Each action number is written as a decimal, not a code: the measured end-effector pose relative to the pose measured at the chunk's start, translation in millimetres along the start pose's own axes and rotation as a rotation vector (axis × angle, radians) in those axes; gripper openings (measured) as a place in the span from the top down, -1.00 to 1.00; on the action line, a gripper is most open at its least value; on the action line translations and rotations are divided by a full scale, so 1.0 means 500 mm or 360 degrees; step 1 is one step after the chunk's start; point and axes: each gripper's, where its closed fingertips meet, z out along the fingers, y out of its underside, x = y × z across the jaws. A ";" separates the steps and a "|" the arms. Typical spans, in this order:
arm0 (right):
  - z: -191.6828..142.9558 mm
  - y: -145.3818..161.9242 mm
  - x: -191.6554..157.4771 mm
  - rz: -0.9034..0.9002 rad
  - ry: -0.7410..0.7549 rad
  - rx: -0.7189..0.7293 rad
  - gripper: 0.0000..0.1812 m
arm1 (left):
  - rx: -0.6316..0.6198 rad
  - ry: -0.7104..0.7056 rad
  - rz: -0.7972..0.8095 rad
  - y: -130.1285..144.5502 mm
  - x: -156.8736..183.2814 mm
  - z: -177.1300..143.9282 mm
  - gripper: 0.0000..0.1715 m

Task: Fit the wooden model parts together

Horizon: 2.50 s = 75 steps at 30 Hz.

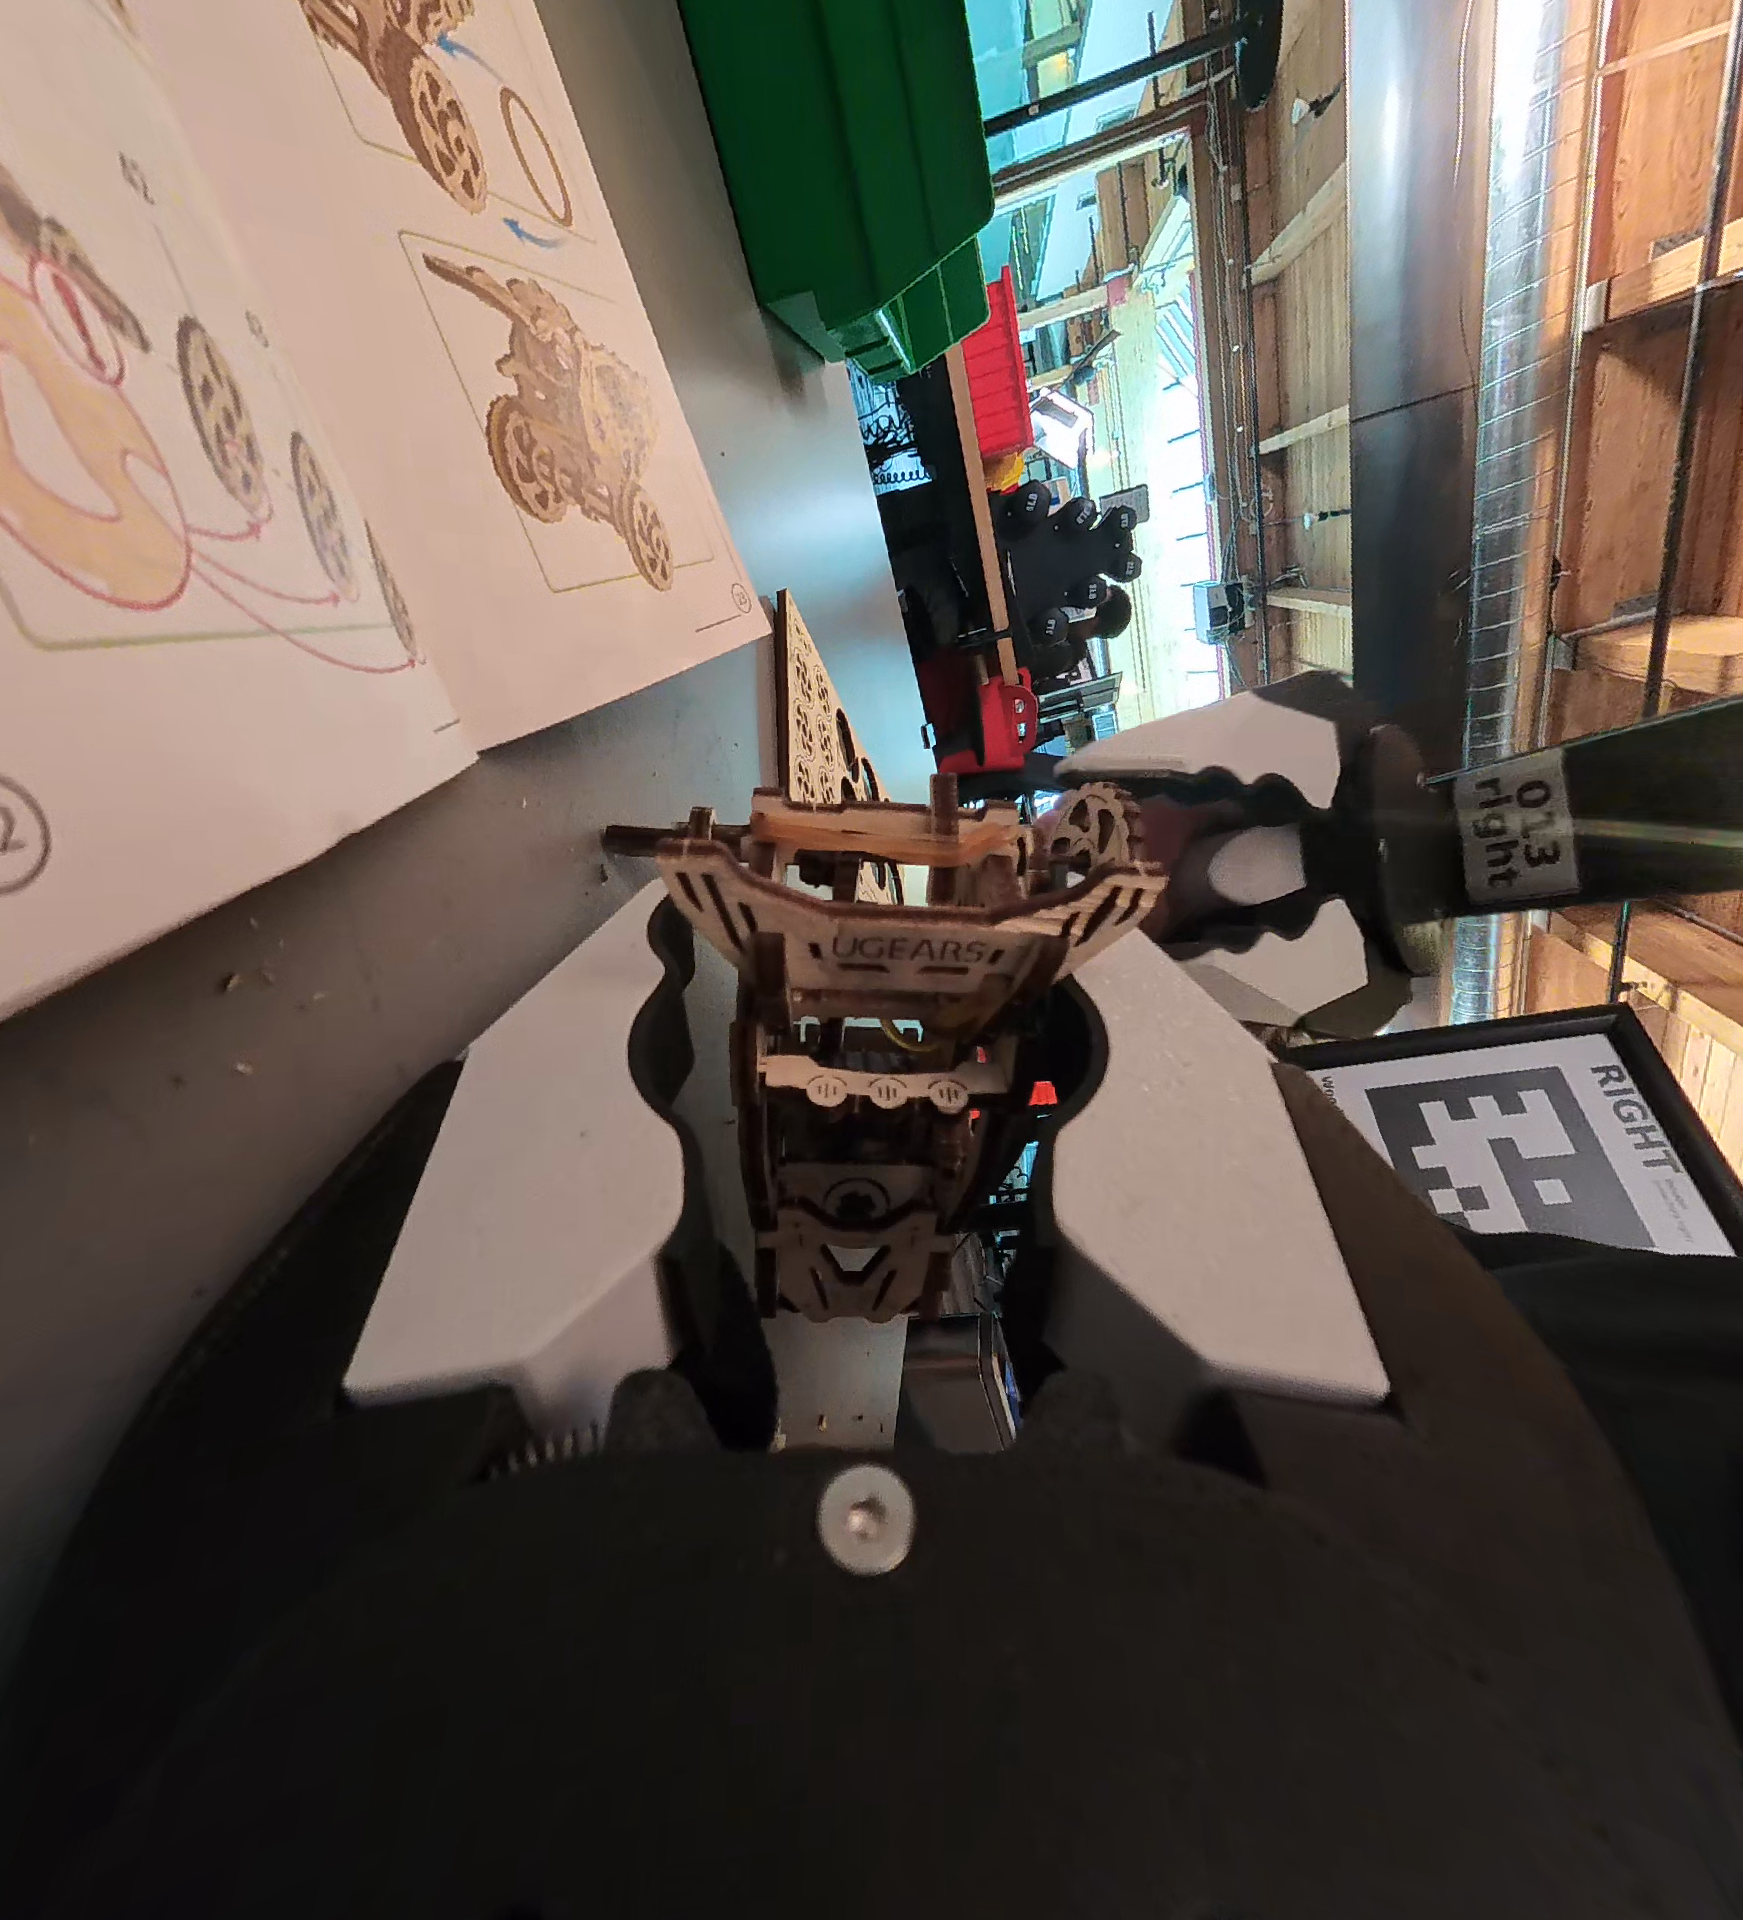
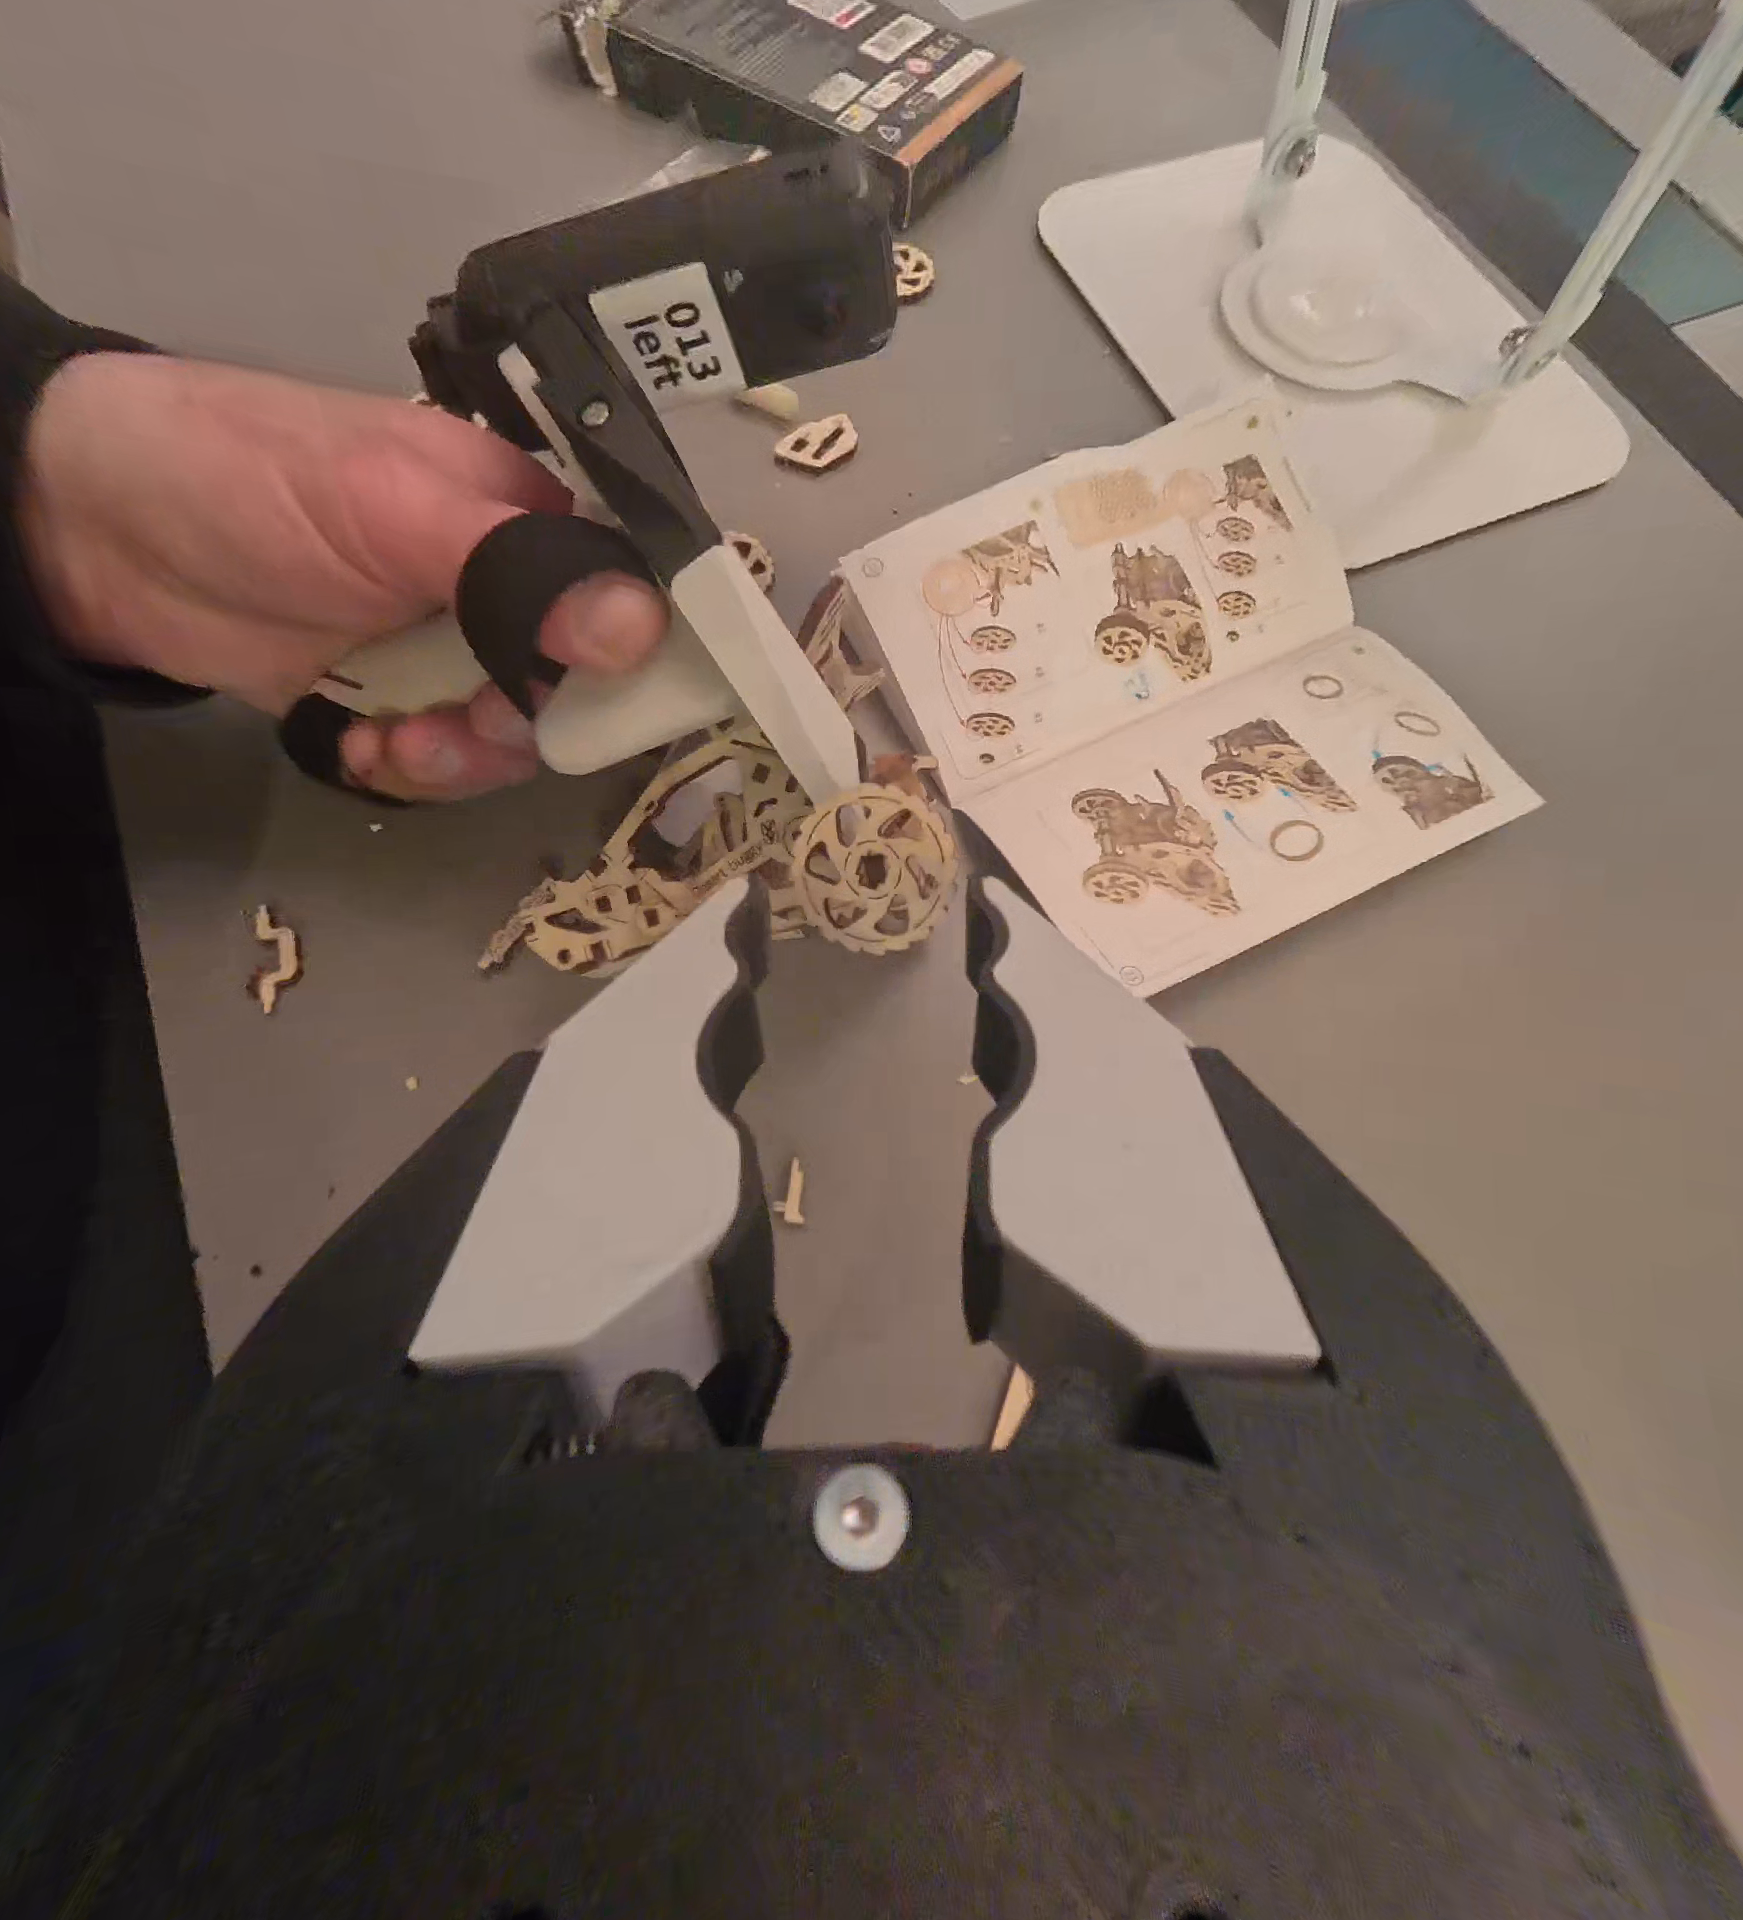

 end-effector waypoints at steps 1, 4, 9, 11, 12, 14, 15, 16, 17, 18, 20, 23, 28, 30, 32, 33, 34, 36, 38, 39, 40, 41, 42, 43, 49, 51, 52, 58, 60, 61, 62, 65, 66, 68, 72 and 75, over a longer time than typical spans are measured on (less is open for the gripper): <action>0.003 -0.002 0.000 -0.0011 0.0016 0.0022 0.64 | 0.0001 -0.0001 0.0001 0.000 0.000 0.000 0.24; 0.010 -0.003 0.000 -0.0082 0.0057 0.0005 0.64 | 0.0003 0.0000 -0.0002 0.000 0.000 0.000 0.25; 0.012 -0.001 0.004 -0.0233 0.0097 -0.0062 0.67 | 0.0007 0.0002 -0.0004 -0.001 0.000 -0.001 0.25; 0.012 -0.001 0.004 -0.0351 0.0150 -0.0085 0.67 | 0.0006 0.0001 -0.0003 -0.001 0.000 -0.001 0.24; 0.012 -0.001 0.005 -0.0399 0.0174 -0.0097 0.67 | 0.0006 0.0002 -0.0004 -0.001 0.000 -0.001 0.24; 0.012 -0.001 0.005 -0.0509 0.0210 -0.0109 0.67 | 0.0003 0.0003 -0.0005 -0.001 0.000 -0.001 0.24; 0.011 0.000 0.005 -0.0564 0.0221 -0.0114 0.67 | 0.0003 -0.0008 -0.0009 -0.001 -0.002 -0.001 0.24; 0.011 0.000 0.005 -0.0605 0.0216 -0.0128 0.67 | -0.0001 -0.0007 -0.0011 0.000 -0.002 -0.001 0.24; 0.011 0.001 0.004 -0.0659 0.0211 -0.0149 0.67 | -0.0002 -0.0007 -0.0013 0.000 -0.003 -0.001 0.24; 0.010 0.001 0.005 -0.0732 0.0218 -0.0174 0.67 | -0.0003 -0.0008 -0.0011 0.000 -0.003 -0.001 0.24; 0.010 0.002 0.005 -0.0832 0.0211 -0.0241 0.67 | -0.0002 -0.0009 -0.0016 0.000 -0.003 -0.001 0.24; 0.009 0.004 0.006 -0.0962 0.0174 -0.0327 0.67 | -0.0003 -0.0015 -0.0015 0.000 -0.004 0.000 0.24; 0.008 0.006 0.005 -0.1193 0.0116 -0.0407 0.67 | -0.0010 -0.0023 -0.0015 0.001 -0.005 0.001 0.24; 0.007 0.007 0.006 -0.1264 0.0085 -0.0427 0.67 | -0.0011 -0.0026 -0.0015 0.001 -0.006 0.001 0.24; 0.006 0.007 0.006 -0.1298 0.0054 -0.0446 0.67 | -0.0011 -0.0027 -0.0017 0.001 -0.006 0.001 0.24; 0.006 0.007 0.005 -0.1307 0.0042 -0.0454 0.67 | -0.0012 -0.0028 -0.0018 0.001 -0.006 0.001 0.24; 0.005 0.007 0.005 -0.1323 0.0039 -0.0456 0.67 | -0.0012 -0.0031 -0.0018 0.001 -0.007 0.001 0.24; 0.004 0.004 0.006 -0.1255 0.0028 -0.0449 0.67 | -0.0009 -0.0032 -0.0021 0.000 -0.007 0.001 0.24; 0.003 0.002 0.002 -0.1110 0.0006 -0.0432 0.67 | -0.0007 -0.0033 -0.0021 0.000 -0.007 0.001 0.25; 0.003 0.003 0.004 -0.1092 0.0025 -0.0427 0.67 | -0.0007 -0.0032 -0.0022 0.000 -0.007 0.001 0.25; 0.002 0.006 0.003 -0.1089 0.0033 -0.0426 0.67 | -0.0007 -0.0031 -0.0023 0.000 -0.007 0.001 0.24; 0.000 0.006 0.000 -0.1087 0.0035 -0.0410 0.67 | -0.0008 -0.0031 -0.0023 0.000 -0.007 0.001 0.25; -0.001 0.007 -0.002 -0.1087 0.0029 -0.0396 0.67 | -0.0010 -0.0031 -0.0023 0.000 -0.007 0.001 0.25; -0.003 0.008 -0.003 -0.1108 0.0020 -0.0393 0.67 | -0.0011 -0.0031 -0.0023 0.000 -0.007 0.001 0.25; -0.006 0.000 0.000 -0.1439 -0.0028 -0.0444 0.67 | -0.0009 -0.0032 -0.0023 0.000 -0.008 0.001 0.25; -0.004 0.002 0.001 -0.1552 -0.0072 -0.0480 0.67 | -0.0008 -0.0034 -0.0023 0.000 -0.008 0.001 0.25; -0.002 0.002 0.003 -0.1605 -0.0085 -0.0492 0.67 | -0.0007 -0.0034 -0.0024 0.000 -0.008 0.001 0.25; 0.000 0.002 0.003 -0.1813 -0.0192 -0.0516 0.67 | -0.0010 -0.0029 -0.0036 0.000 -0.008 0.001 0.25; 0.000 0.005 -0.001 -0.1882 -0.0240 -0.0524 0.67 | -0.0010 -0.0026 -0.0041 -0.001 -0.009 0.001 0.25; 0.001 0.004 0.000 -0.1909 -0.0246 -0.0524 0.67 | -0.0010 -0.0025 -0.0042 -0.001 -0.009 0.001 0.25; 0.002 0.003 0.002 -0.1923 -0.0252 -0.0526 0.67 | -0.0010 -0.0025 -0.0043 -0.001 -0.009 0.001 0.25; 0.005 0.001 0.008 -0.1977 -0.0271 -0.0527 0.67 | -0.0008 -0.0022 -0.0048 -0.001 -0.008 0.001 0.25; 0.005 0.001 0.007 -0.1987 -0.0288 -0.0527 0.67 | -0.0009 -0.0021 -0.0051 -0.001 -0.008 0.001 0.25; 0.005 0.001 0.007 -0.2025 -0.0301 -0.0528 0.67 | -0.0010 -0.0020 -0.0052 -0.001 -0.009 0.001 0.25; 0.004 0.005 0.004 -0.2040 -0.0344 -0.0522 0.67 | -0.0008 -0.0018 -0.0057 -0.002 -0.009 0.001 0.25; 0.005 0.004 0.006 -0.2045 -0.0336 -0.0513 0.67 | -0.0008 -0.0017 -0.0059 -0.002 -0.009 0.001 0.25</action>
